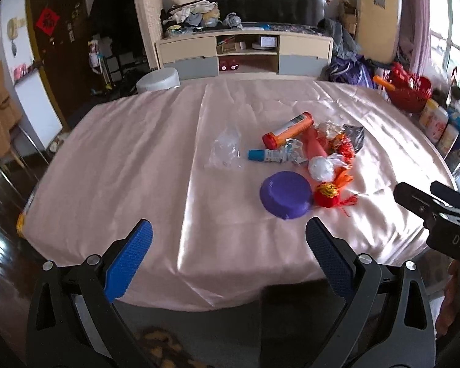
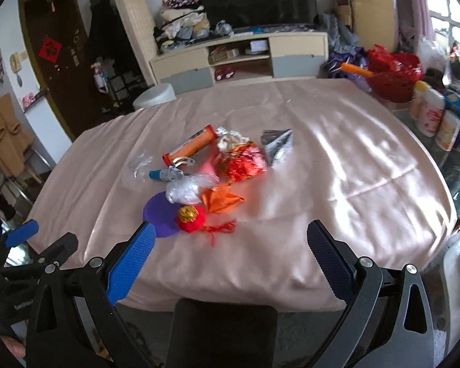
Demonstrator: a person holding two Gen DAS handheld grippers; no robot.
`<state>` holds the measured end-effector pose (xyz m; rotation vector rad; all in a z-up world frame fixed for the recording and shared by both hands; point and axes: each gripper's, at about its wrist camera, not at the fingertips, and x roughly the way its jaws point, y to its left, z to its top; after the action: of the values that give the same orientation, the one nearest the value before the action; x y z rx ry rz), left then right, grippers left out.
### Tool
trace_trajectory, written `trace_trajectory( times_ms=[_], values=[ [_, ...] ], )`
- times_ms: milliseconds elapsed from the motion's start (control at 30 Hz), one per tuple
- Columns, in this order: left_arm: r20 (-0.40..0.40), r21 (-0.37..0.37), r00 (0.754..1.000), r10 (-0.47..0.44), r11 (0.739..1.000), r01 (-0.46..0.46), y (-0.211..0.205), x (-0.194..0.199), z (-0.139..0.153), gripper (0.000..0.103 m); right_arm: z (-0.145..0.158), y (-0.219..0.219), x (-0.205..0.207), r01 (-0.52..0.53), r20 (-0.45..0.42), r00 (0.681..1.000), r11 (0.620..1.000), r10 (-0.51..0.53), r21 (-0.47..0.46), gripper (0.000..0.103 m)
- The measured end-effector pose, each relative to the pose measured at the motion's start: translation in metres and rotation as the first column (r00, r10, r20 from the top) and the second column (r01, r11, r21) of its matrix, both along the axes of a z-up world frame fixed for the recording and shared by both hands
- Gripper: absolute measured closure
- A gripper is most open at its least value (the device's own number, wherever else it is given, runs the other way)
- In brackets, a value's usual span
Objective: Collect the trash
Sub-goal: 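Grasp the purple lid with the left tool while the right tool grasps the red ornament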
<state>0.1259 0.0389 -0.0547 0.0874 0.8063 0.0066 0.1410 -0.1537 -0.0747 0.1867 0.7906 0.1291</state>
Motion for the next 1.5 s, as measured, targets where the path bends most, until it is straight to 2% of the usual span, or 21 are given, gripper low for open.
trace_trajectory(
  times_ms=[67,133,233,300,667,733,833,967,1167,1367,1500],
  values=[
    [-0.022,-0.026,1.000,-0.016,1.000,0.015,0.004,0.009,-0.006,0.008,-0.005,0.007,0.012,-0.026,-0.028,0.999,0.999,0.027,0.020,0.016],
    [-0.059,-0.066,0.998,-0.021,0.998,0.017,0.011,0.017,-0.016,0.010,-0.011,0.015,0.022,-0.056,-0.055,0.997,0.998,0.058,0.042,0.033],
    [-0.104,-0.086,0.994,-0.037,0.996,0.028,0.015,0.027,-0.034,0.020,-0.024,0.030,0.034,-0.106,-0.096,0.989,0.992,0.112,0.062,0.053],
    [-0.123,-0.089,0.991,-0.056,0.995,0.045,0.016,0.030,-0.044,0.022,-0.032,0.038,0.040,-0.128,-0.115,0.985,0.991,0.132,0.043,0.057],
    [-0.148,-0.109,0.977,-0.154,0.984,0.139,0.003,0.045,-0.063,0.022,-0.058,0.055,0.056,-0.141,-0.167,0.976,0.990,0.141,0.010,0.060],
    [-0.151,-0.113,0.974,-0.168,0.982,0.151,-0.001,0.047,-0.065,0.022,-0.060,0.054,0.059,-0.144,-0.166,0.975,0.989,0.145,0.021,0.067],
    [-0.151,-0.116,0.970,-0.188,0.978,0.171,-0.009,0.053,-0.069,0.022,-0.061,0.052,0.063,-0.153,-0.161,0.974,0.988,0.157,0.038,0.067],
    [-0.145,-0.126,0.964,-0.225,0.970,0.207,-0.022,0.061,-0.071,0.021,-0.049,0.039,0.063,-0.138,-0.140,0.979,0.987,0.149,0.082,0.067],
    [-0.147,-0.130,0.955,-0.256,0.963,0.238,-0.043,0.079,-0.080,0.021,-0.026,0.018,0.063,-0.101,-0.086,0.990,0.990,0.109,0.094,0.067],
    [-0.149,-0.139,0.956,-0.253,0.962,0.233,-0.052,0.100,-0.090,0.020,-0.021,0.007,0.069,-0.086,-0.078,0.993,0.992,0.094,0.098,0.067],
    [-0.135,-0.114,0.959,-0.251,0.965,0.236,-0.056,0.108,-0.092,0.020,-0.019,0.006,0.070,-0.084,-0.071,0.993,0.991,0.092,0.102,0.067]
  ],
)
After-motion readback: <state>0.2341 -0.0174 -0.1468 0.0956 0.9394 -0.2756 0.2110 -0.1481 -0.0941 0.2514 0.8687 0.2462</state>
